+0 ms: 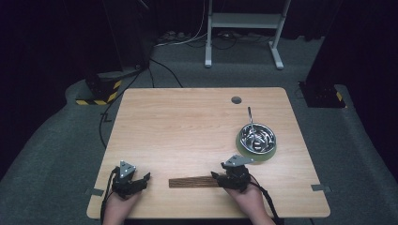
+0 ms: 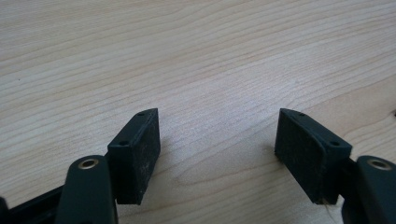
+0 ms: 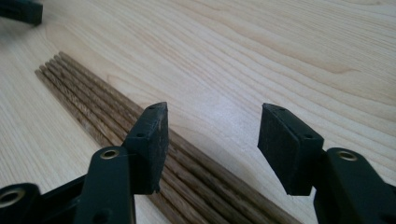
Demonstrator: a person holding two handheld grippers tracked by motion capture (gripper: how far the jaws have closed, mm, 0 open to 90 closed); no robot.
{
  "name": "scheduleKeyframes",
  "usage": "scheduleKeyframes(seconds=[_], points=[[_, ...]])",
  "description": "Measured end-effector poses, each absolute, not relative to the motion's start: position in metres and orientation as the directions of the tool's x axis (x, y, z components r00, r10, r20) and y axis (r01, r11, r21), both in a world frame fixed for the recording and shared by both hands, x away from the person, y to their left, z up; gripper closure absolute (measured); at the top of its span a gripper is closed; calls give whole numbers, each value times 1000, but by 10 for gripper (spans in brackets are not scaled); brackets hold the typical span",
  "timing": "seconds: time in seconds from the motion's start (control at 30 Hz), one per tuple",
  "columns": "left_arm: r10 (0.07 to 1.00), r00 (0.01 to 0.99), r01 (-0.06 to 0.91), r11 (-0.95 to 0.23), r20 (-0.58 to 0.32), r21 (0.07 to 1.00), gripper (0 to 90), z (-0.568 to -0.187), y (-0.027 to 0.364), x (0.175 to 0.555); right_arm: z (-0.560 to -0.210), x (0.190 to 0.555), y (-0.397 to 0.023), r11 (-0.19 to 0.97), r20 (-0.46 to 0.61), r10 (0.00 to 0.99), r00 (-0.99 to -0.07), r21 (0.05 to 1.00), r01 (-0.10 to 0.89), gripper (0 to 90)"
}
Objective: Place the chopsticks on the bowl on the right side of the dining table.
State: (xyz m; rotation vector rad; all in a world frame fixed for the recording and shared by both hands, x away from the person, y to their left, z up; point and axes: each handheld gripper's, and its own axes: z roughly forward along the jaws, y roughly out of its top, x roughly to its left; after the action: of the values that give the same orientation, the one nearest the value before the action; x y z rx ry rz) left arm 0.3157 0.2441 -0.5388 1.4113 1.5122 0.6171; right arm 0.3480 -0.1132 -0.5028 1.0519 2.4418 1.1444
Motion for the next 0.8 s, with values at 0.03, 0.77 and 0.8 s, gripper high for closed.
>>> scheduleKeyframes(seconds=[0.03,0.77,0.8], points=[[950,107,472,212,-294,856,306,-539,244,316,-503,347,-113,442,63,699,-712,744,500,448],[951,106,475,209,-291,855,307,-539,245,316,-516,351,-120,468,16,736,-677,711,525,484],[951,106,475,209,-291,855,306,-539,245,316,-516,351,-120,464,21,739,-674,709,531,483]])
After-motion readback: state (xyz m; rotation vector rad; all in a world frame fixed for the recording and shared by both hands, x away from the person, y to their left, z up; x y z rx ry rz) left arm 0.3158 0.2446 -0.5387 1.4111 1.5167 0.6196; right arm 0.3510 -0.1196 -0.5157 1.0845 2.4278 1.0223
